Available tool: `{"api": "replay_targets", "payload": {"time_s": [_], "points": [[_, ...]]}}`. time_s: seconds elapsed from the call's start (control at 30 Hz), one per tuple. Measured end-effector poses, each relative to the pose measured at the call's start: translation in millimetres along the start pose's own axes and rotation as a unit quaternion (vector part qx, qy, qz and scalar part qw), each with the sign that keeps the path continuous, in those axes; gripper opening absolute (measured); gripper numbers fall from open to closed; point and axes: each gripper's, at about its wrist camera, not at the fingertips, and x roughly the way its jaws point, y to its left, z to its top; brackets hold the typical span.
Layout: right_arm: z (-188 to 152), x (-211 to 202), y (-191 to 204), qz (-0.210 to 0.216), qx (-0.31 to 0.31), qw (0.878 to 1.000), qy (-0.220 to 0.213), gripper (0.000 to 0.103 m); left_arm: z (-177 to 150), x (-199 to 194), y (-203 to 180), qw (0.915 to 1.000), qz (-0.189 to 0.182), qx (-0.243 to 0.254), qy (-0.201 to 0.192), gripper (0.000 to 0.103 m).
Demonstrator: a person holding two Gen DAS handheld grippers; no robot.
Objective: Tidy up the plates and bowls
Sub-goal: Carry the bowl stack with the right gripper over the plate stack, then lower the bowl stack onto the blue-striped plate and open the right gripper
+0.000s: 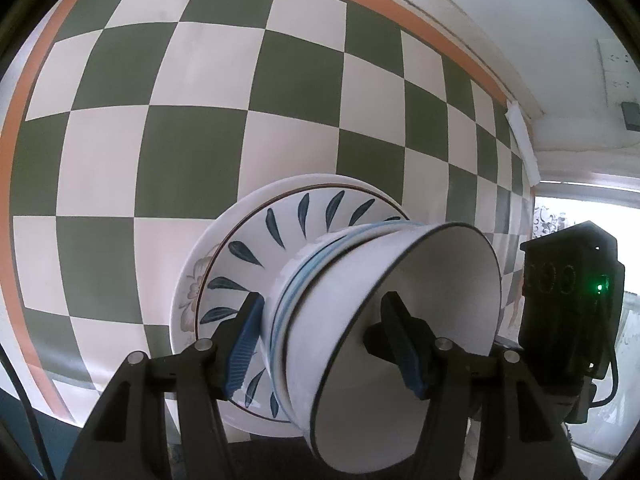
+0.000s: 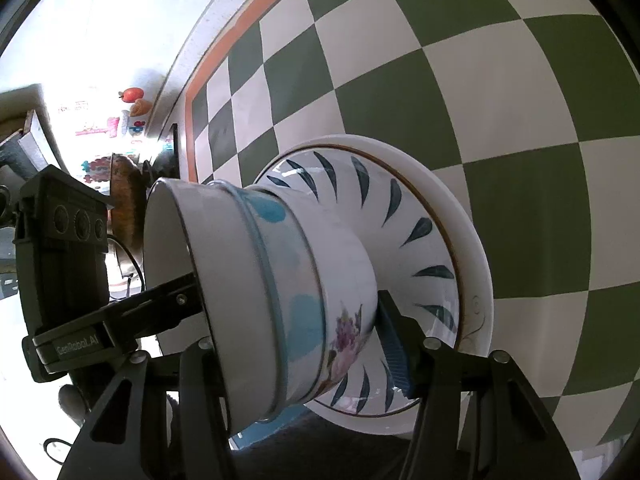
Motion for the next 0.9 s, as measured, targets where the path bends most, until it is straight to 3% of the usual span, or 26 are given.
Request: {"api": "replay_targets", "payload": {"time_s": [0.7,0.9], "points": [[-6.4,0.8,6.4,-0.024,-0.013,1.0,0.001,0.057,-6.6,1.0,-6.1,0.9995,0.024,0.02,-0.007,0.058],[-11.6,-2.7,5.7,-0.038,-0.021,0.999,-0.007,0.056,-12.1,0.1,-6.1,0.9978,0.053,0.034,-0.022,0.058]]}}
